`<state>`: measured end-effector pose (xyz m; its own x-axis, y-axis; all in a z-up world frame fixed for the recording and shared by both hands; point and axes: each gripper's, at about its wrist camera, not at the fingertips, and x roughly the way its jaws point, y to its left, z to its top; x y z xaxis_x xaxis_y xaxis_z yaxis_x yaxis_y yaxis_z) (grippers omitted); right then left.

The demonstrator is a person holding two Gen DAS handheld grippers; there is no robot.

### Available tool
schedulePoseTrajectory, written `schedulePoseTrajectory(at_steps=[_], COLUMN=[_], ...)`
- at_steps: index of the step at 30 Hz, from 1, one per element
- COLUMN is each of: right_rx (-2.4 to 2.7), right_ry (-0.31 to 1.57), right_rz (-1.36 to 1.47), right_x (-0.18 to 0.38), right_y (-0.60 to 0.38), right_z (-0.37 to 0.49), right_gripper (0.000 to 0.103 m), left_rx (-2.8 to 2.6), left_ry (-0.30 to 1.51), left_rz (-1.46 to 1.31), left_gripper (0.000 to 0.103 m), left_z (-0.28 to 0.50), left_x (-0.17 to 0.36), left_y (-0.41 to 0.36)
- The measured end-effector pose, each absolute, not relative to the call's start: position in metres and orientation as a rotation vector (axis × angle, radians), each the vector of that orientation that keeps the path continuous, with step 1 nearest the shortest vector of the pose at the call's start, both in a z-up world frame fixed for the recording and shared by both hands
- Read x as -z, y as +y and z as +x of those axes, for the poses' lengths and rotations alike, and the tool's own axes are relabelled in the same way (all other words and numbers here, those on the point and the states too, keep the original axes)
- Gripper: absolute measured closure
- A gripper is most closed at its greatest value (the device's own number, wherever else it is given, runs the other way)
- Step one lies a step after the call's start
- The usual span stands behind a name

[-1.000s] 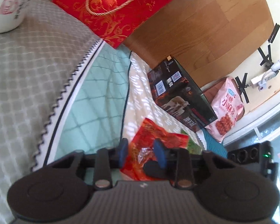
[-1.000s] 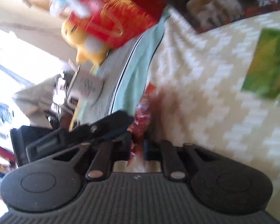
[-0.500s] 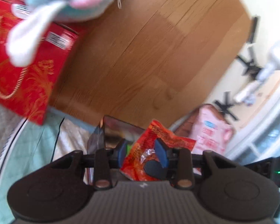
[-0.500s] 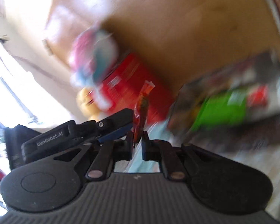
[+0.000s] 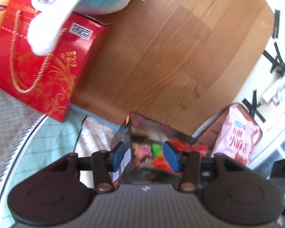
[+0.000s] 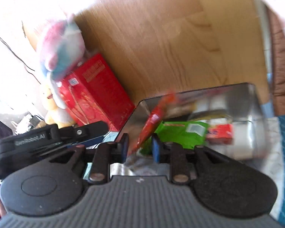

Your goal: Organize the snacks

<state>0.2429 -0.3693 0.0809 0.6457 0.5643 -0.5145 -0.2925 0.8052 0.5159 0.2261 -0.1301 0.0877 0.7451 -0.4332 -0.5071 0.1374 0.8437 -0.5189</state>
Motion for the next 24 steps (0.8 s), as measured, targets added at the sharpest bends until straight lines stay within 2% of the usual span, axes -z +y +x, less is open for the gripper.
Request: schedulePoseTrajectory(at_steps=[7,10,17,20,22,24], right_rx=[-0.446,-0.422,-0.402,-0.338,-0.248,-0.206], right_ry=[0.719,0.722,0.723,0.706,0.721,0.783], right_rz=[0.469,0.487,0.658,0.658,0.509,0.354], right_x=[-0.067,-0.068,-0.077,-0.084,-0.087,-0.084], right_y=[-0.425,-0.430,-0.429,-0.427,-0.414,-0.403], right_z=[0.174,0.170,0.224,0.247,0.263,0.277], right_gripper=[0.070,0.070,0.091,0.092,0.085,0.068], left_rx=[0.324,0.326,0.352,0.343,0.343,0.343], left_ry=[0.746,0.786,0.759,0.757,0.768,0.769], left_rz=[-0.574,-0.607,-0.581,-0.577,-0.580,-0.565], left_gripper=[0.058,0.058,0.057,0.058,0.058,0.057], left_z=[0.183,0.173,0.159,0.160,0.160,0.158], left_x=[-0.064,-0.057,-0.073,-0.075,-0.074,-0.073], left_y=[-0.115,-0.114,-0.119,-0.118,-0.119,-0.119])
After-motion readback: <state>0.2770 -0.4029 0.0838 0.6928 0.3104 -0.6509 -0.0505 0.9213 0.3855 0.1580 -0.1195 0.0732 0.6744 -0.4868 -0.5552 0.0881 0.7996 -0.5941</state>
